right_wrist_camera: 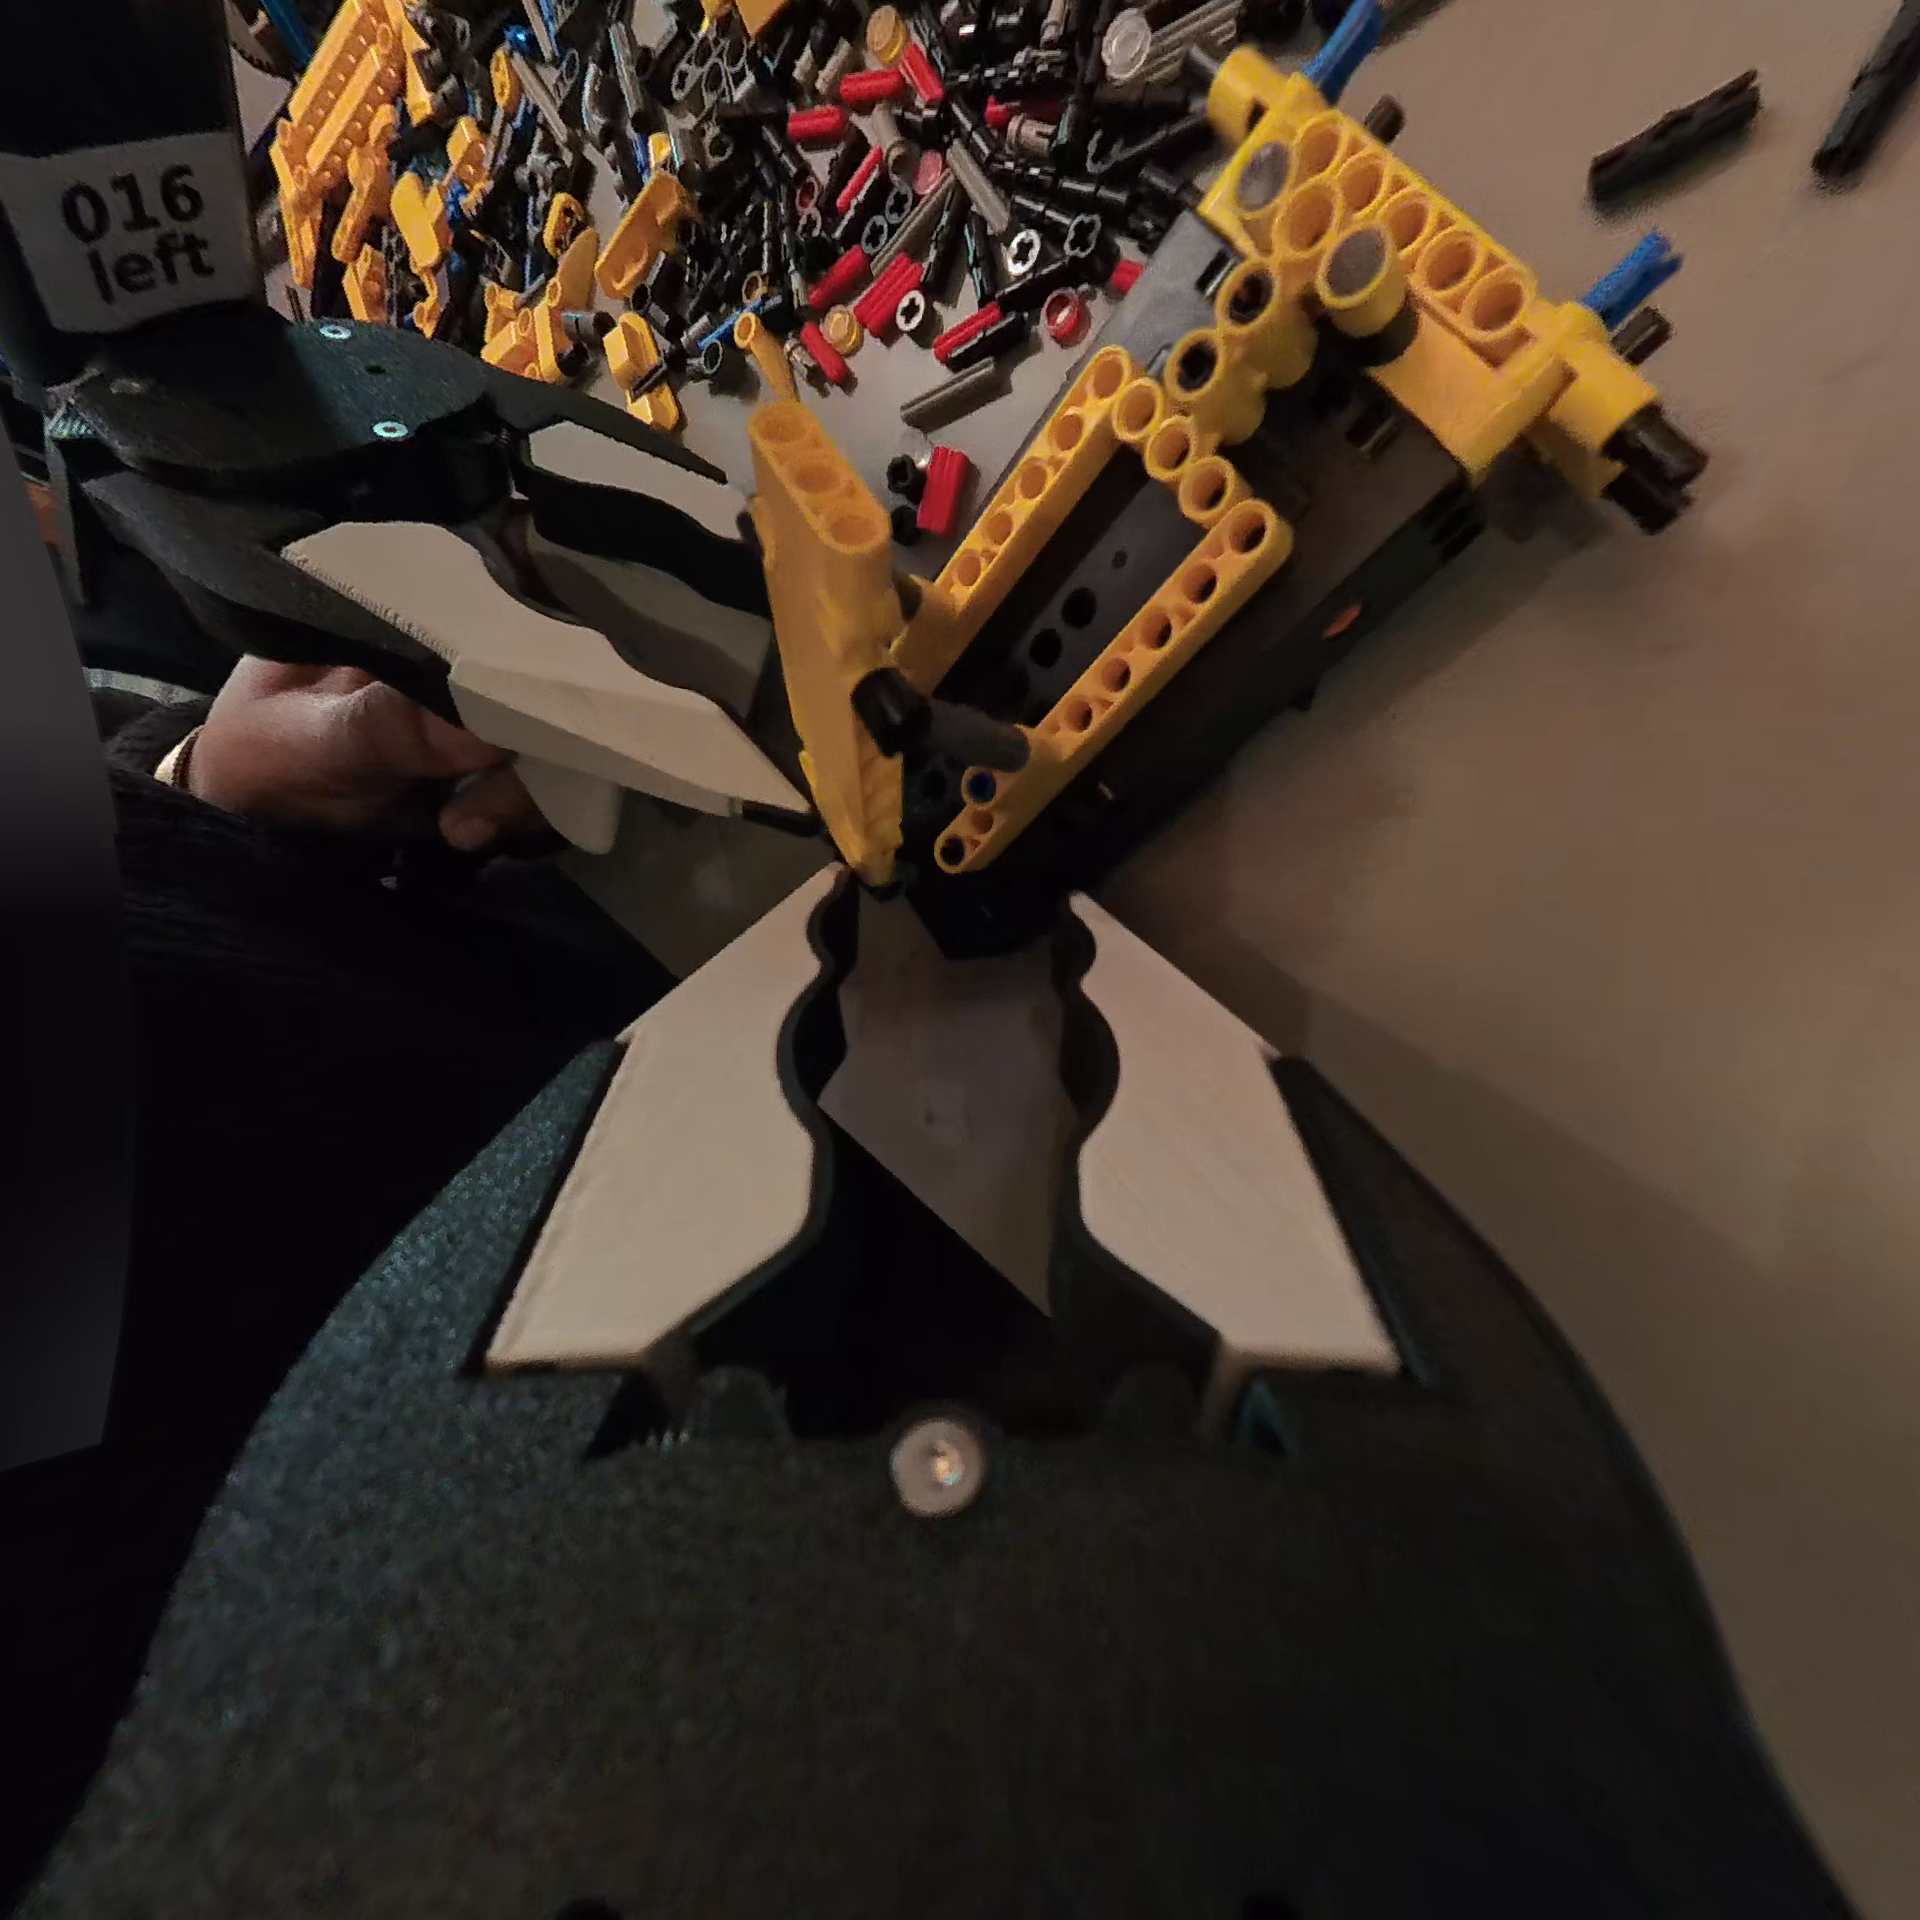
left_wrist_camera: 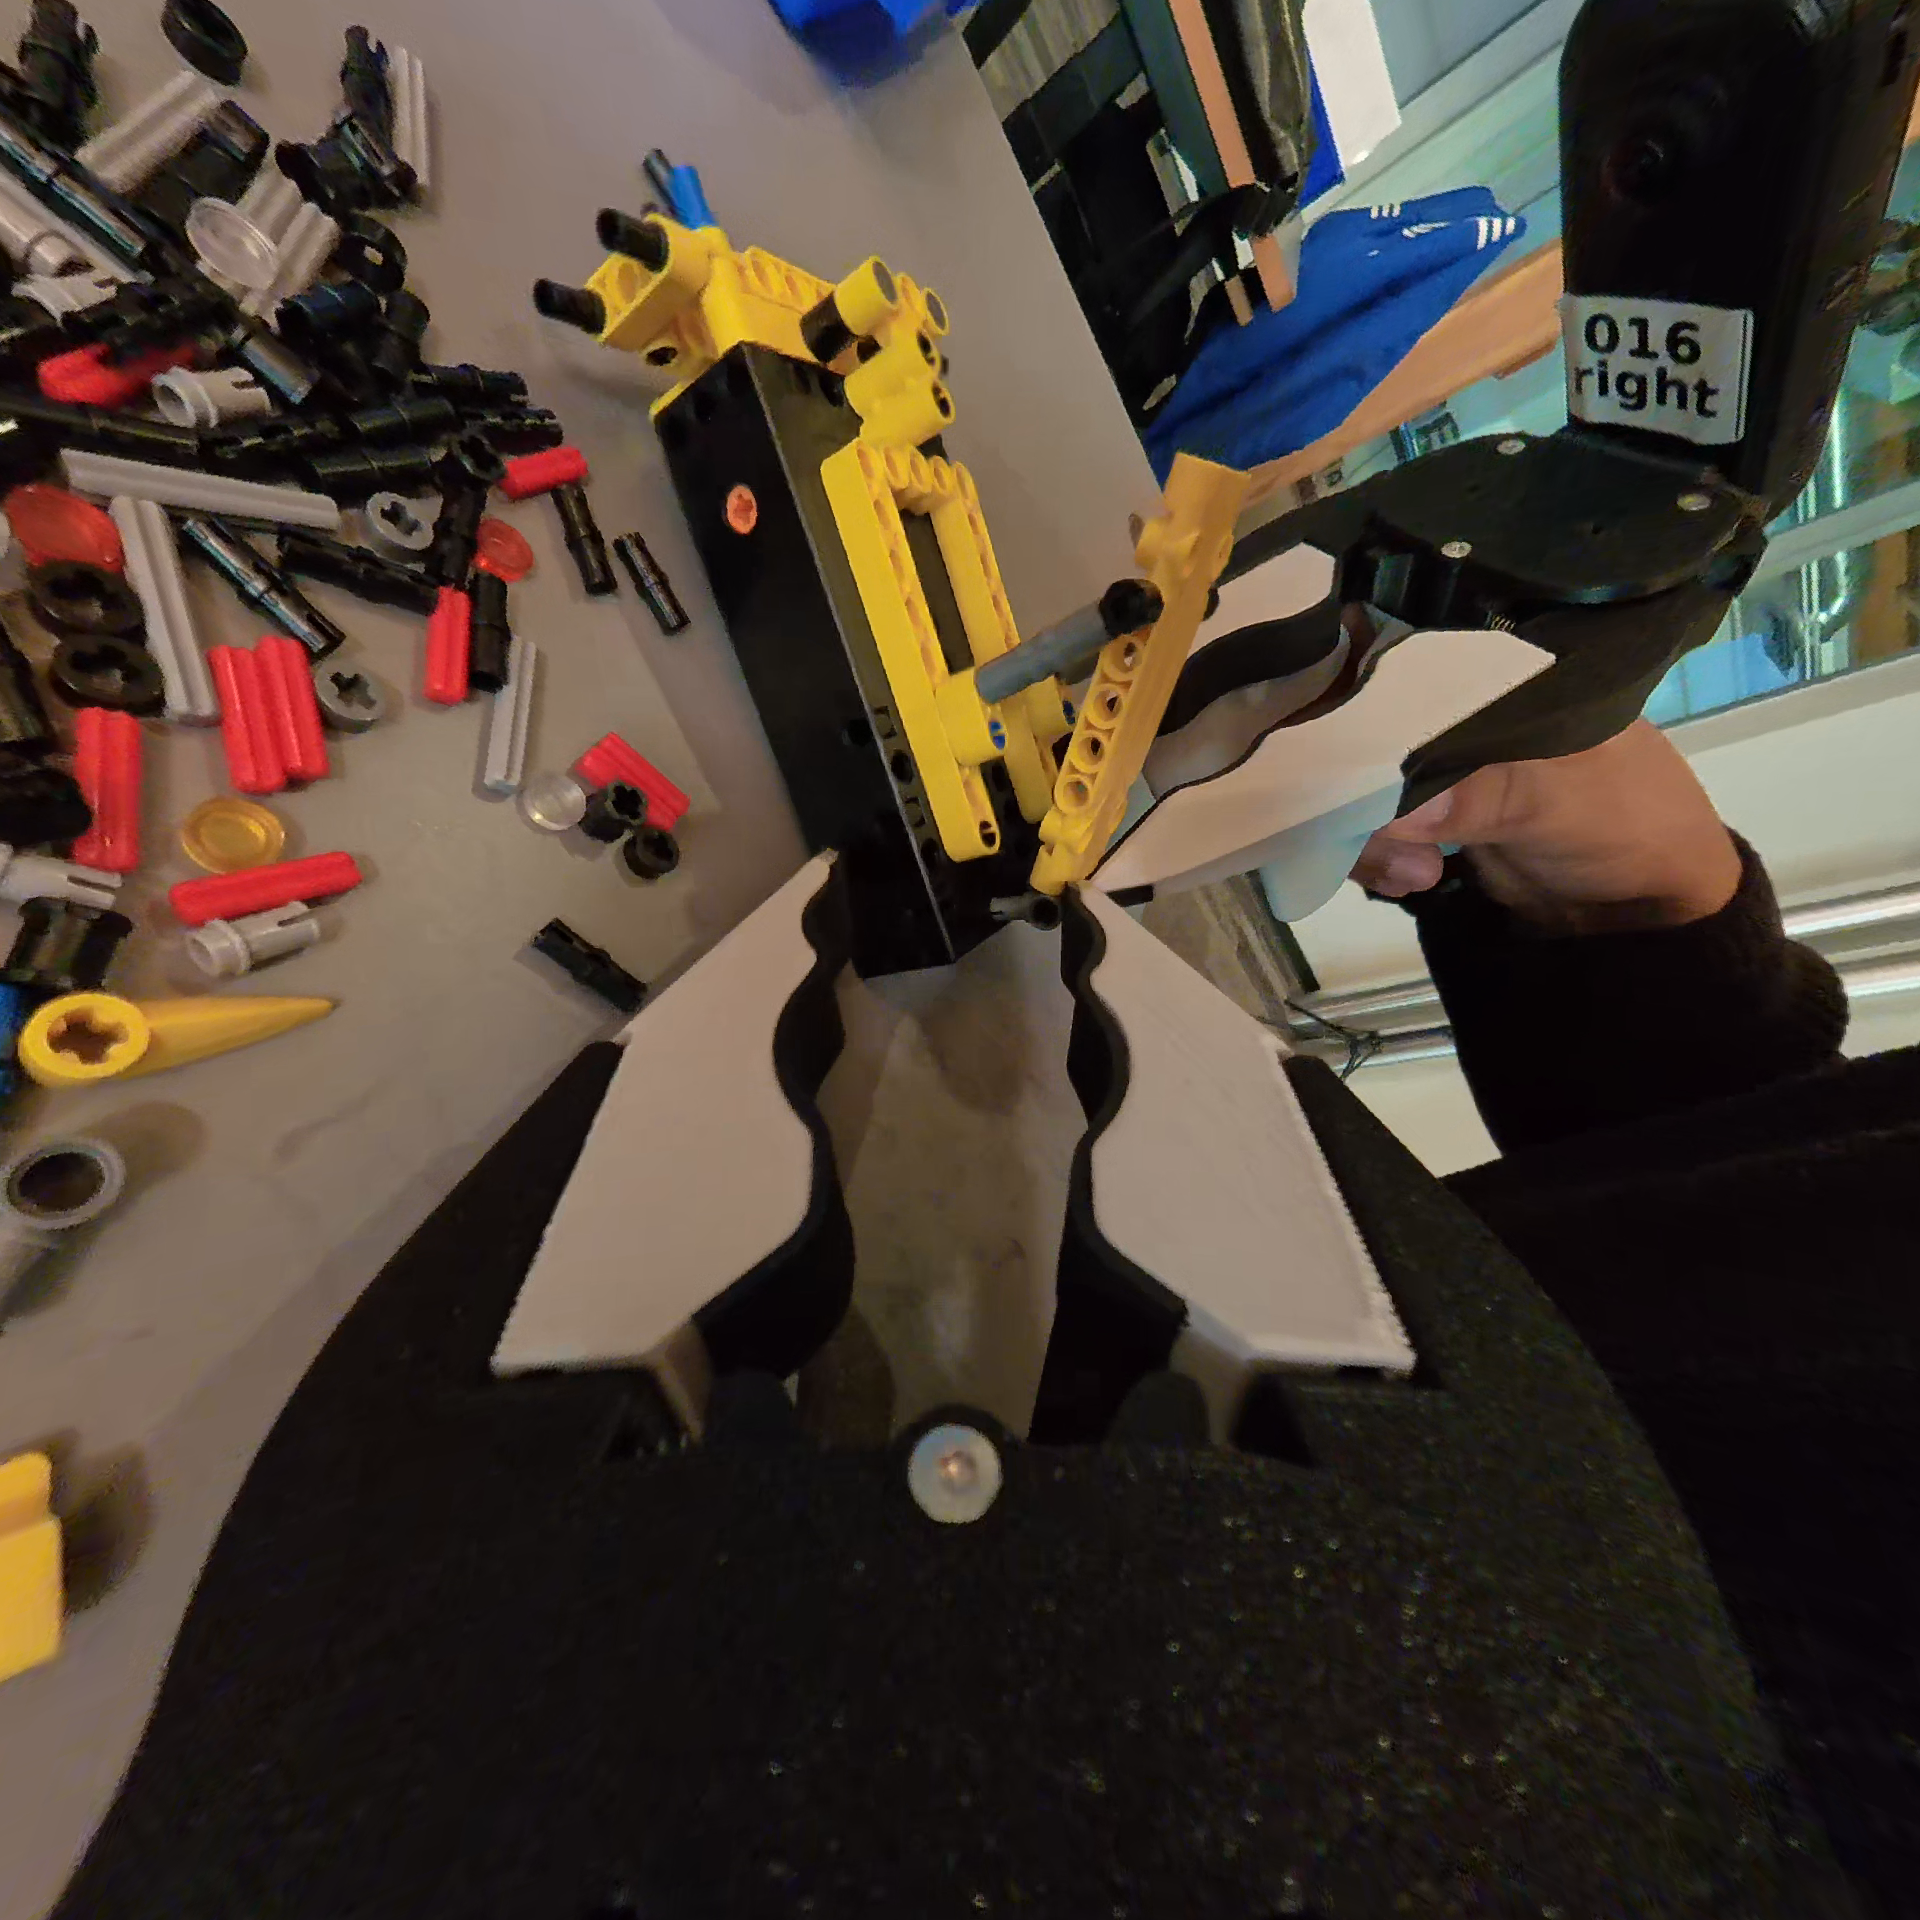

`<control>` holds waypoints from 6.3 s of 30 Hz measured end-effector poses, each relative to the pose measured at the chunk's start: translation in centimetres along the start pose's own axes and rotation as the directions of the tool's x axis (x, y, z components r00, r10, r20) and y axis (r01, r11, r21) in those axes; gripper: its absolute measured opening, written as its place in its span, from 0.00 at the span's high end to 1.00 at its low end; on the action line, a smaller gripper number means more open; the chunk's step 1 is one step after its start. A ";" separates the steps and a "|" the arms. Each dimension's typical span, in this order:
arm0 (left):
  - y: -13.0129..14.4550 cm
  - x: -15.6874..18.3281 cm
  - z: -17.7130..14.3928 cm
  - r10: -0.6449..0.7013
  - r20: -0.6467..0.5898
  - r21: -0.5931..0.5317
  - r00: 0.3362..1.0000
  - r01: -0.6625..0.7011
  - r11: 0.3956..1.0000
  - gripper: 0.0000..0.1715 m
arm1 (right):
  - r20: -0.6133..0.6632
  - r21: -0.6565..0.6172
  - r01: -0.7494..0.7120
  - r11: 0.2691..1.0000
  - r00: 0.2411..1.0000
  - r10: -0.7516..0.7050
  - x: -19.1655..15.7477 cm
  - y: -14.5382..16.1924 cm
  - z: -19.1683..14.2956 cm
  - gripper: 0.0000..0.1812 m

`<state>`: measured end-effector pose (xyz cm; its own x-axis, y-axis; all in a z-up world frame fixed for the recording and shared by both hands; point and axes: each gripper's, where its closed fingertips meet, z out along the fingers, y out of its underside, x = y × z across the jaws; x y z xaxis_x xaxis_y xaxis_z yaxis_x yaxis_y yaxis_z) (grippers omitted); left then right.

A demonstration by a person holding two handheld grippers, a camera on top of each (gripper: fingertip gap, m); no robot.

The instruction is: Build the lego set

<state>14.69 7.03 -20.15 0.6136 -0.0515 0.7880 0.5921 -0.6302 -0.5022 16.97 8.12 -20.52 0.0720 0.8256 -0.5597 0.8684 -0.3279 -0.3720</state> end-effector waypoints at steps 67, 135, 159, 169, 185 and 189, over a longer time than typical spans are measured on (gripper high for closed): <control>0.3 1.4 1.2 0.673 0.093 -0.173 0.734 -0.653 0.737 0.94 | -0.185 0.485 0.443 0.754 0.895 -0.406 -0.9 -1.9 -0.7 0.93; -1.4 1.5 -1.6 0.490 0.076 0.005 0.868 -0.492 0.870 0.86 | -0.105 0.509 0.289 0.811 0.956 -0.274 -0.8 -2.4 -0.5 0.95; 0.6 -0.1 0.2 0.321 -0.040 -0.208 0.946 -0.322 0.924 0.89 | -0.203 0.525 0.385 0.759 0.923 -0.328 -0.2 -3.2 -0.6 0.89; 0.1 -0.5 0.4 0.268 -0.036 -0.195 0.963 -0.269 0.943 0.91 | -0.148 0.536 0.258 0.804 0.966 -0.211 0.1 -3.9 -0.5 0.90; 1.8 1.4 1.2 0.309 -0.151 -0.262 0.939 -0.340 0.903 0.91 | -0.093 0.449 0.196 0.872 0.981 -0.173 1.2 -2.9 -1.5 0.88; 1.4 3.5 0.4 0.308 -0.256 -0.174 0.916 -0.357 0.918 0.93 | -0.277 0.508 0.208 0.836 0.958 -0.070 3.7 -2.9 -4.7 0.87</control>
<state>17.88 6.32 -18.23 0.6104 -0.4399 0.6588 0.2331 -0.6951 -0.6801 17.03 14.26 -17.97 0.1445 0.9414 -0.3049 0.4921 -0.3357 -0.8032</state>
